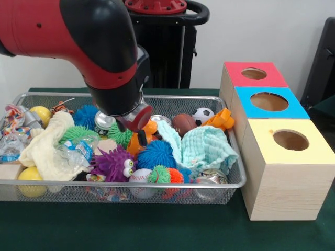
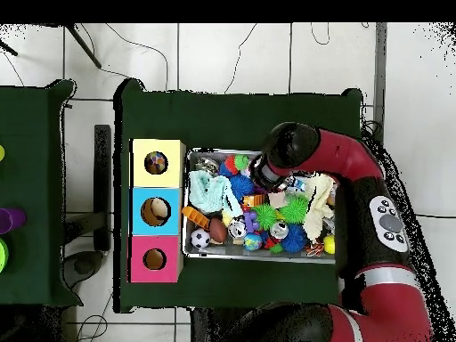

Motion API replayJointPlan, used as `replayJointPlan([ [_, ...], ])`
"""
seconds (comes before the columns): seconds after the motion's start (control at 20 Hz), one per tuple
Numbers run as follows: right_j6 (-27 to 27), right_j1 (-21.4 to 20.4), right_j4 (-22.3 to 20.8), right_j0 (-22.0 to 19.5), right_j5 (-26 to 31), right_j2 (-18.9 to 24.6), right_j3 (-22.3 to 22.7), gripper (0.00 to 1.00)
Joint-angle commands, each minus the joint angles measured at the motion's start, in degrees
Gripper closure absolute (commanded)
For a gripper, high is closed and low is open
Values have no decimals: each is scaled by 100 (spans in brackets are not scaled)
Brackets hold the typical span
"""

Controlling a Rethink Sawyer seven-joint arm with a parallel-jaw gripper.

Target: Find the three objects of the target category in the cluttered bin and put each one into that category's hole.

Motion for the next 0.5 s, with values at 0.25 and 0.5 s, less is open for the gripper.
replayJointPlan([
  [0.25, -1107, 547, -247, -518, -416, 339, -55, 0],
  [0.5, -1071, 711, -317, -498, -416, 377, -203, 0],
])
